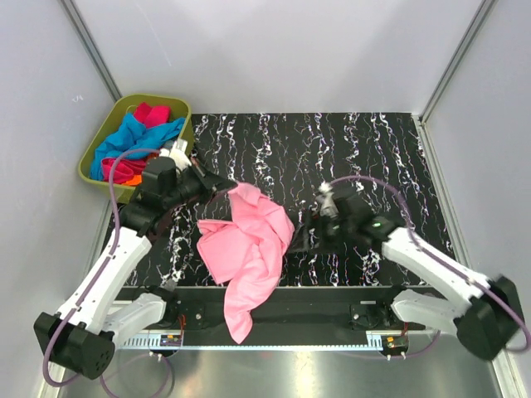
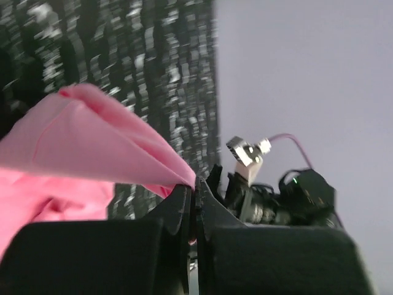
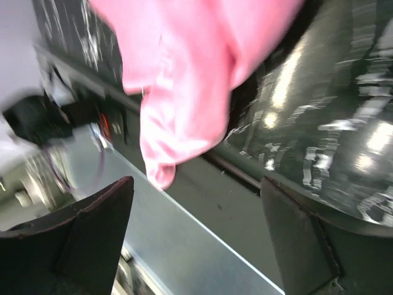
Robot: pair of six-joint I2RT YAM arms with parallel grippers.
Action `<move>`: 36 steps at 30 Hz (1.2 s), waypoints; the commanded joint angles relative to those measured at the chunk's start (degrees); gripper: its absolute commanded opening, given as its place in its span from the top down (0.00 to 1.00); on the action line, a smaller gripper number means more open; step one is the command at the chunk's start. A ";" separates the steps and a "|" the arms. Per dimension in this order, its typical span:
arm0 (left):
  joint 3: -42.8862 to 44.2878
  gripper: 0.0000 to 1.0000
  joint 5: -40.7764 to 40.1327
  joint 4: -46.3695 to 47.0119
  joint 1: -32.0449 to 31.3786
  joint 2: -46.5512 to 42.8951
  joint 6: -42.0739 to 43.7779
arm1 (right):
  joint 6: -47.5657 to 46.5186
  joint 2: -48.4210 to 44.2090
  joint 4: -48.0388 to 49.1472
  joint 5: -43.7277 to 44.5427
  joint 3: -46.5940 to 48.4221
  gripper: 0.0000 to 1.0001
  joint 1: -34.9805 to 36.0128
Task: Fold and stack the t-shirts
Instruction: Move the tshirt to the center of the board
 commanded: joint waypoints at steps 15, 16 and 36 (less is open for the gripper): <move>3.81 1.00 2.11 -4.47 2.54 -8.50 1.45 | 7.71 29.46 20.85 23.99 5.11 0.66 23.90; 4.51 1.00 2.37 -6.39 3.15 -9.12 1.80 | 6.93 28.94 19.19 24.53 5.99 0.76 23.90; 50.31 1.00 -29.52 -28.92 12.56 -17.65 28.61 | -13.12 7.77 -13.52 -2.21 33.42 1.00 39.37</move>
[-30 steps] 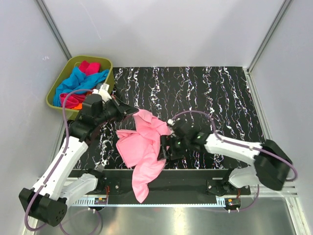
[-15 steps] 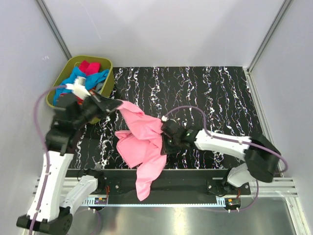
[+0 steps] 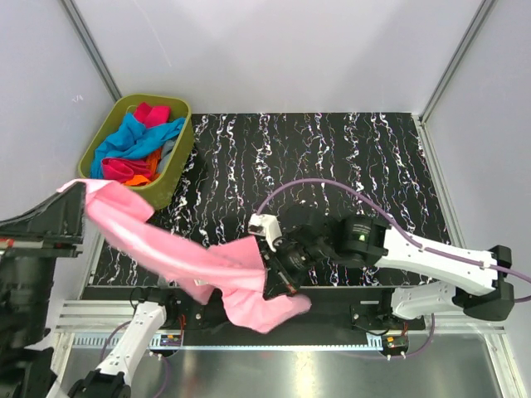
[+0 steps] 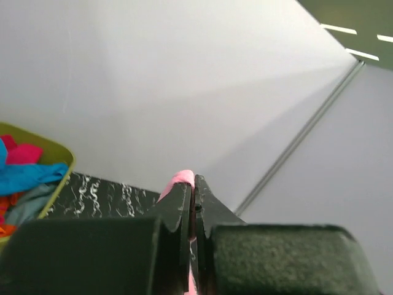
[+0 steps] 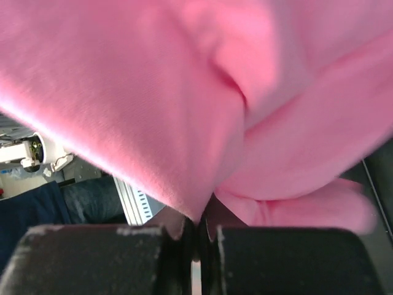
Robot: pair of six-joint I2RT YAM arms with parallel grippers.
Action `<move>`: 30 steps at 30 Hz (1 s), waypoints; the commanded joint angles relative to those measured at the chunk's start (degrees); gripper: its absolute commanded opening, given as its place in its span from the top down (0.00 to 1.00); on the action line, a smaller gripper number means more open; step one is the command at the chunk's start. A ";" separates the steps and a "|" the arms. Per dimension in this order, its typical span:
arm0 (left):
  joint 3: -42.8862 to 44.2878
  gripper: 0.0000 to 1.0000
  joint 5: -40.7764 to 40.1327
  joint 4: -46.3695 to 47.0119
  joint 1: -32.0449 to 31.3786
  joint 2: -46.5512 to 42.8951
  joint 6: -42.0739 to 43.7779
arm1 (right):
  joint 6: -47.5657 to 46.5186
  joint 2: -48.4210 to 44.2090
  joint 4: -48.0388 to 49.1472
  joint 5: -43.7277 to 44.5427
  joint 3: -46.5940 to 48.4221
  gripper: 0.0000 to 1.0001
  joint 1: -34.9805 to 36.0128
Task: Fold and stack the t-shirts
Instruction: Move the tshirt to the center of the board
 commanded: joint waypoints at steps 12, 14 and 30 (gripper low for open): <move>-11.23 0.97 9.17 21.44 -0.93 23.79 3.78 | 4.82 -15.79 0.65 3.06 -14.37 1.00 -38.10; -12.28 0.89 16.36 23.56 -0.93 29.79 4.49 | 4.21 -13.77 2.14 -1.06 -17.17 1.00 -44.72; -35.19 0.08 13.86 13.91 -10.76 30.63 11.44 | -2.03 13.93 -1.02 18.43 -14.20 0.34 -71.57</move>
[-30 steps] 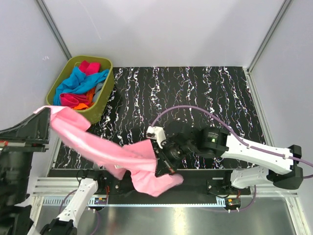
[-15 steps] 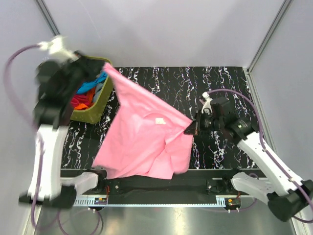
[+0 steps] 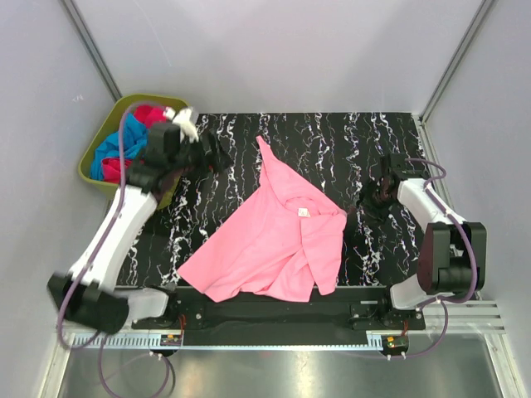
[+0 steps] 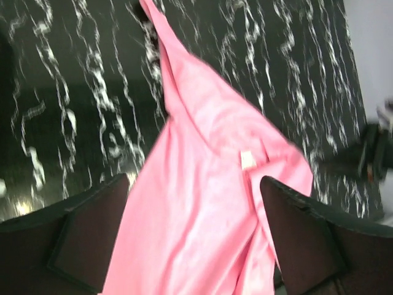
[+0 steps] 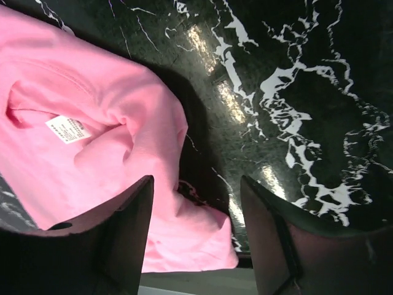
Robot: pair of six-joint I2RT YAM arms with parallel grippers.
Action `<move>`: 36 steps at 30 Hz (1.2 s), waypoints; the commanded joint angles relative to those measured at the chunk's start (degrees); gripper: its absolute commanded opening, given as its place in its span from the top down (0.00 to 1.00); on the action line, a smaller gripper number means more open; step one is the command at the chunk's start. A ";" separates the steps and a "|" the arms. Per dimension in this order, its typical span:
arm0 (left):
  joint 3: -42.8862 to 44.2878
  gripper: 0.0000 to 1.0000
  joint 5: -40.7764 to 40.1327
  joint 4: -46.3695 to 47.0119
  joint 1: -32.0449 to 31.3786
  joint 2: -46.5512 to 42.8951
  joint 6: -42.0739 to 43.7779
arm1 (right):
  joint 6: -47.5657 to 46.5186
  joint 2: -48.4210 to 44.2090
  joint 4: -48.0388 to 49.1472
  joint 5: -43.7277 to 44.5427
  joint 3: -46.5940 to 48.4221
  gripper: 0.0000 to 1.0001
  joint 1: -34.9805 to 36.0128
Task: Fold and stack the t-shirts
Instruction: Move the tshirt to the center of the board, then flatten the tshirt out
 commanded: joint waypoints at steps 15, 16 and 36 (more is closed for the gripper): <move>-47.15 0.19 -12.04 -13.46 -33.37 -37.76 -30.23 | 0.63 -3.36 -2.88 17.59 -0.83 0.30 38.65; -47.07 0.18 -12.74 -13.02 -34.80 -36.19 -31.63 | 0.89 -2.48 -2.79 18.03 -0.04 0.30 40.32; -37.67 0.92 -20.39 -4.58 -36.94 -1.46 -23.05 | -2.09 11.86 -4.63 28.48 8.49 0.78 41.74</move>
